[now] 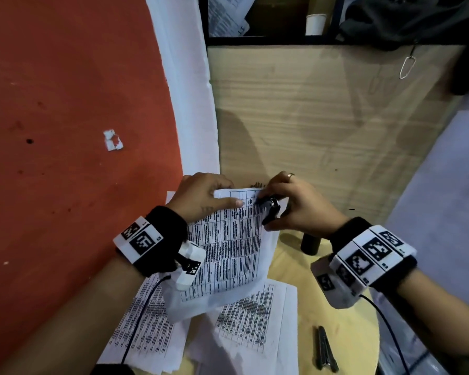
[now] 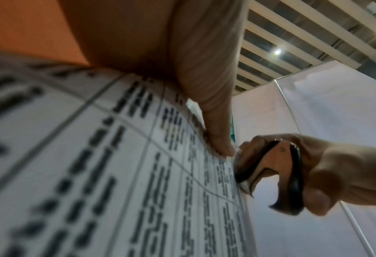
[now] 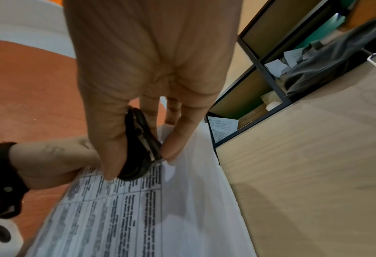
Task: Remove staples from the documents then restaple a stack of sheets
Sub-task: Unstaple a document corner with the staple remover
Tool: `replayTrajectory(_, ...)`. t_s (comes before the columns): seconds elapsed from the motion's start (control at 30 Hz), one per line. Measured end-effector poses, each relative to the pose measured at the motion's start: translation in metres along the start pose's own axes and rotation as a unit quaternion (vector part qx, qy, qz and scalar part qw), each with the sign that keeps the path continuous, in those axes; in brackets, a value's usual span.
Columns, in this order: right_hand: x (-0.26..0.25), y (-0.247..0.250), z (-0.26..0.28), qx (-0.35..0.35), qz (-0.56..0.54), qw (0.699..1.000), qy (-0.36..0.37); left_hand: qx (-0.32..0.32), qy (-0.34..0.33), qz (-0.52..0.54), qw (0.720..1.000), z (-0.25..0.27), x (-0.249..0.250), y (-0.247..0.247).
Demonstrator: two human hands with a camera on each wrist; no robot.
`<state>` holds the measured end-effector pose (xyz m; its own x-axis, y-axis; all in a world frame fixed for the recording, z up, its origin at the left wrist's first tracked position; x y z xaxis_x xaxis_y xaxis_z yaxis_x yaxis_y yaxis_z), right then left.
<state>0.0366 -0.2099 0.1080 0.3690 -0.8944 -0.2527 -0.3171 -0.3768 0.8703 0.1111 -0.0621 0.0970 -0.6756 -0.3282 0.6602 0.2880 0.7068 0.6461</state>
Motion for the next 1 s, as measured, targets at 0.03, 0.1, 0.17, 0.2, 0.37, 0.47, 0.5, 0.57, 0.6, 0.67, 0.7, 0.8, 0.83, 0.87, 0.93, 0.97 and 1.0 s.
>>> replayTrajectory(0.03, -0.001, 0.002, 0.0, 0.005, -0.003, 1.0, 0.002, 0.003, -0.001, -0.011, 1.0, 0.0, 0.001, 0.001)
replayTrajectory(0.1, -0.002, 0.006, 0.001, 0.007, -0.012, 1.0, 0.002, 0.007, -0.002, -0.032, 0.999, -0.001, 0.004, 0.002)
replayTrajectory(0.17, -0.002, 0.008, 0.003, -0.002, -0.02, 1.0, -0.006, 0.011, -0.009, -0.044, 0.999, 0.0, 0.007, 0.004)
replayTrajectory(0.2, -0.002, 0.01, 0.003, -0.006, -0.021, 1.0, -0.013, 0.012, -0.01, -0.05, 0.999, 0.0, 0.009, 0.004)
replayTrajectory(0.37, -0.008, 0.015, 0.006, -0.002, -0.04, 0.998, -0.044, 0.017, -0.034, -0.091, 0.995, -0.001, 0.026, -0.003)
replayTrajectory(0.47, -0.01, 0.018, 0.009, -0.002, -0.076, 0.996, -0.05, 0.028, -0.044, -0.101, 0.993, -0.004, 0.038, -0.005)
replayTrajectory(0.5, -0.01, 0.019, 0.01, -0.001, -0.087, 0.995, -0.052, 0.027, -0.045, -0.102, 0.993, -0.004, 0.039, -0.006)
replayTrajectory(0.57, -0.009, 0.022, 0.014, 0.007, -0.109, 0.992, -0.055, 0.017, -0.045, -0.104, 0.993, -0.002, 0.041, -0.005)
replayTrajectory(0.6, -0.008, 0.023, 0.016, 0.013, -0.117, 0.991, -0.056, 0.013, -0.041, -0.1, 0.994, -0.001, 0.04, -0.004)
replayTrajectory(0.67, -0.007, 0.026, 0.02, 0.023, -0.121, 0.991, -0.053, 0.003, -0.037, -0.077, 0.996, 0.002, 0.039, 0.0)
replayTrajectory(0.7, -0.006, 0.026, 0.022, 0.026, -0.121, 0.991, -0.052, -0.001, -0.041, -0.065, 0.997, 0.003, 0.039, 0.0)
replayTrajectory(0.8, -0.006, 0.028, 0.028, 0.07, -0.13, 0.987, -0.058, 0.002, -0.048, -0.011, 0.999, 0.005, 0.039, -0.002)
replayTrajectory(0.83, -0.009, 0.031, 0.03, 0.106, -0.123, 0.986, -0.049, 0.008, -0.046, 0.01, 0.999, 0.005, 0.04, -0.001)
replayTrajectory(0.87, -0.015, 0.034, 0.033, 0.146, -0.109, 0.983, -0.03, 0.015, -0.045, 0.029, 0.998, 0.006, 0.042, 0.001)
replayTrajectory(0.93, -0.031, 0.039, 0.039, 0.208, -0.085, 0.974, 0.029, 0.025, -0.044, 0.053, 0.997, 0.006, 0.047, 0.004)
replayTrajectory(0.97, -0.039, 0.039, 0.042, 0.228, -0.07, 0.969, 0.06, 0.027, -0.042, 0.064, 0.997, 0.006, 0.05, 0.005)
replayTrajectory(1.0, -0.045, 0.039, 0.044, 0.239, -0.054, 0.966, 0.086, 0.026, -0.039, 0.076, 0.996, 0.006, 0.053, 0.005)
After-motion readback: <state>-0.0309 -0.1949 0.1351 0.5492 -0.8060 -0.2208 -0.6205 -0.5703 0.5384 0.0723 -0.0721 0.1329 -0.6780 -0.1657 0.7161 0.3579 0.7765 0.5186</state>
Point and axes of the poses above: each hand's wrist, its own z-axis away from the middle knuckle, its own y-axis out of the back of the hand, x = y × z, the point moved 7 cm from there along -z, towards the middle knuckle, and after that the axes turned 9 degrees about z, right-handed, at the moved point
